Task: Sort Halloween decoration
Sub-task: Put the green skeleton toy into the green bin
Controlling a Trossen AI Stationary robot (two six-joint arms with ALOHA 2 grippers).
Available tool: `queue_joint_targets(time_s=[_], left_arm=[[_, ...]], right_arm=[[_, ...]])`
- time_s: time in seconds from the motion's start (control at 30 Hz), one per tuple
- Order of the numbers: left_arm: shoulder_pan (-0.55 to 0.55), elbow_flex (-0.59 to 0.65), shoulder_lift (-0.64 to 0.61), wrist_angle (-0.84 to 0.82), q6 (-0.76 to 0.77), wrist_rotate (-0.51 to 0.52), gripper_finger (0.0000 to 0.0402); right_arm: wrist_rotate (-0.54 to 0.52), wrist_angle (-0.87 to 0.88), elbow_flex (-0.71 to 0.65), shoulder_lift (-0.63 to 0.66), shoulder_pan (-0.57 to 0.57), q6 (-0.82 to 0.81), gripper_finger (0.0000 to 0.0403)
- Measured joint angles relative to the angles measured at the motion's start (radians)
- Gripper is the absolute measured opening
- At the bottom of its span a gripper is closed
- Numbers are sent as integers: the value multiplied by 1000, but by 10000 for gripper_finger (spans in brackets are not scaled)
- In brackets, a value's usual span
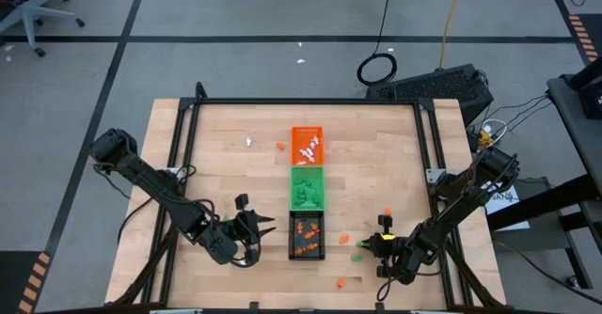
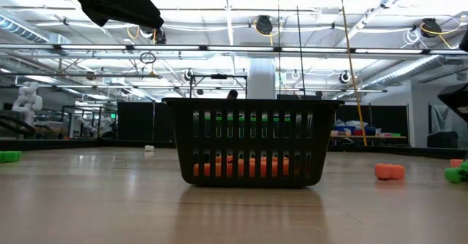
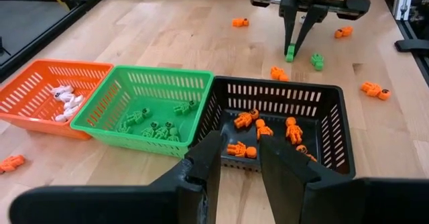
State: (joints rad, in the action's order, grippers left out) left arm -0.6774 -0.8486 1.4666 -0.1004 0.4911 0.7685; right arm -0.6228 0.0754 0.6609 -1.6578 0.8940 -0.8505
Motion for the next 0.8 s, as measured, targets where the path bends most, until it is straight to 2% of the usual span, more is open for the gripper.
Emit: queue_joint_targets(time_s=[0.2, 0.47, 0.7, 0.8], left_arm=[[0, 3, 0, -14, 3, 0, 102], [0, 4, 0, -17, 27, 0, 102], [0, 4, 0, -16, 27, 0, 102], [1, 5, 0, -14, 27, 0, 102]], right_arm=[[-2, 4, 6, 20, -1, 1, 8], [-35, 22, 112, 24, -3, 111, 8], [-41, 221, 287, 24, -31, 159, 8], [-88, 272, 361, 25, -32, 233, 8]])
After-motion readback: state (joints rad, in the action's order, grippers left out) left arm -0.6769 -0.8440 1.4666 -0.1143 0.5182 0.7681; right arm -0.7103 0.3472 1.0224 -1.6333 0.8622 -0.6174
